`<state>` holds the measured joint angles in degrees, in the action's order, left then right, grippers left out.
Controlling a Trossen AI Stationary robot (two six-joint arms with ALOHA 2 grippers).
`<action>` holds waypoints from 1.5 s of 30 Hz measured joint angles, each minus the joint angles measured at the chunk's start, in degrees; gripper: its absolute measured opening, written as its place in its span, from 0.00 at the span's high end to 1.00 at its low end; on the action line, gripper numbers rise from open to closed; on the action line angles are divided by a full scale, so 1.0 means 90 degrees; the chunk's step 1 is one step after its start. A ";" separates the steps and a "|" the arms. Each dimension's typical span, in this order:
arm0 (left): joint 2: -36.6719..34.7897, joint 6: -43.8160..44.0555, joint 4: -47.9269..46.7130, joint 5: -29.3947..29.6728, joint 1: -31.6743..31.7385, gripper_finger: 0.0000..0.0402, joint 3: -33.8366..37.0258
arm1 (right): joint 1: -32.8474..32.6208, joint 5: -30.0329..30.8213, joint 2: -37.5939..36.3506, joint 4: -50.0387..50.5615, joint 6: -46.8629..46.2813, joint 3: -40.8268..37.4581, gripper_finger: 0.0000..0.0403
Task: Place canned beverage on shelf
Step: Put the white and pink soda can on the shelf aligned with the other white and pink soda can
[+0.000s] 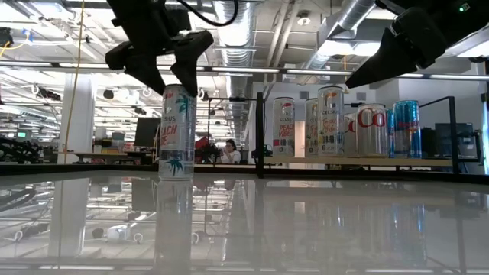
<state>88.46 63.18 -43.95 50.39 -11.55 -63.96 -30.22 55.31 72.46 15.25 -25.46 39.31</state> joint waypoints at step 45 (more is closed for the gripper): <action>-0.2013 -0.9039 0.0223 -0.4621 0.1694 0.25 0.0048 | 0.0000 -0.0155 -0.0001 -0.0039 0.0001 0.0000 0.20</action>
<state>70.35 -18.17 -41.94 8.79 3.69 -63.53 -30.22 53.91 72.44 14.90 -25.45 39.31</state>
